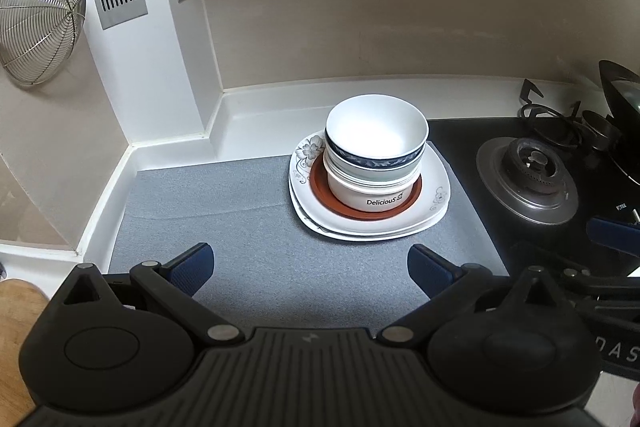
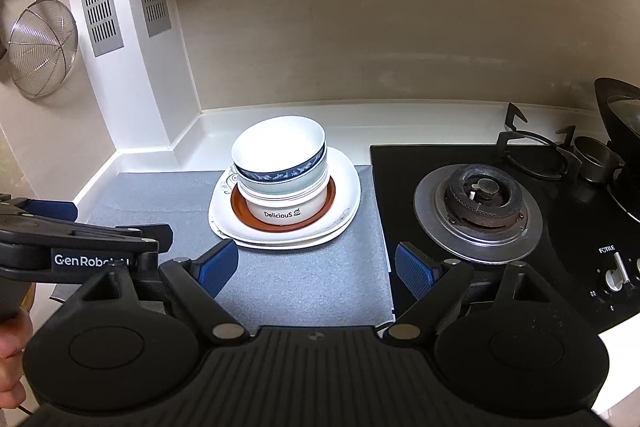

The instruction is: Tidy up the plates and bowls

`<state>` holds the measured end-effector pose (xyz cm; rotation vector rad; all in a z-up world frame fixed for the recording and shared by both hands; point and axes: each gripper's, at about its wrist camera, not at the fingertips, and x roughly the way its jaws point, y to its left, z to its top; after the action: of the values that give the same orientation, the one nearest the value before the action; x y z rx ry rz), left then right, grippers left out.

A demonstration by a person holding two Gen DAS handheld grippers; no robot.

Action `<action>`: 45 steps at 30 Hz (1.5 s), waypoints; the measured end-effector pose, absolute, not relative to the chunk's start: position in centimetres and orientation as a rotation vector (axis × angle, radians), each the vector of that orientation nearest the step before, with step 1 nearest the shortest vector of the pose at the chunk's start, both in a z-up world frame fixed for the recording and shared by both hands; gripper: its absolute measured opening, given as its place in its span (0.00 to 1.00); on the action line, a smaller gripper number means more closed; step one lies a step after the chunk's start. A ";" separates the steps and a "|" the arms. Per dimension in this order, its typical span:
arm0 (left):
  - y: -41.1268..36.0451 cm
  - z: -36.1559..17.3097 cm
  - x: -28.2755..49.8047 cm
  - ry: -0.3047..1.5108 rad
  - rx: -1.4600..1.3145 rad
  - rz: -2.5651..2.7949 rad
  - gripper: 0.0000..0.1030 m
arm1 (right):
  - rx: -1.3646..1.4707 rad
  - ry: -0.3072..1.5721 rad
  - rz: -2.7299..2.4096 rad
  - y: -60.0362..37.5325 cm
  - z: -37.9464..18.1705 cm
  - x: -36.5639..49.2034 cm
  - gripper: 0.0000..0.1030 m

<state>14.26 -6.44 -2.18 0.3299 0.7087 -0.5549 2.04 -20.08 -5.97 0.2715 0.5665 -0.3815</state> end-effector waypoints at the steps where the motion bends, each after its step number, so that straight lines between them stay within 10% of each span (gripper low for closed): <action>1: -6.5 -2.2 14.2 0.710 0.331 -0.555 1.00 | 0.272 0.567 -0.380 -20.0 -6.0 2.0 0.85; 45: -6.7 -2.2 14.5 0.717 0.344 -0.556 1.00 | 0.271 0.580 -0.377 -20.3 -6.1 2.3 0.85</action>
<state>14.55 -6.68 -2.15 0.3435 0.7171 -0.5557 2.27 -20.33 -6.08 0.2711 0.5801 -0.3769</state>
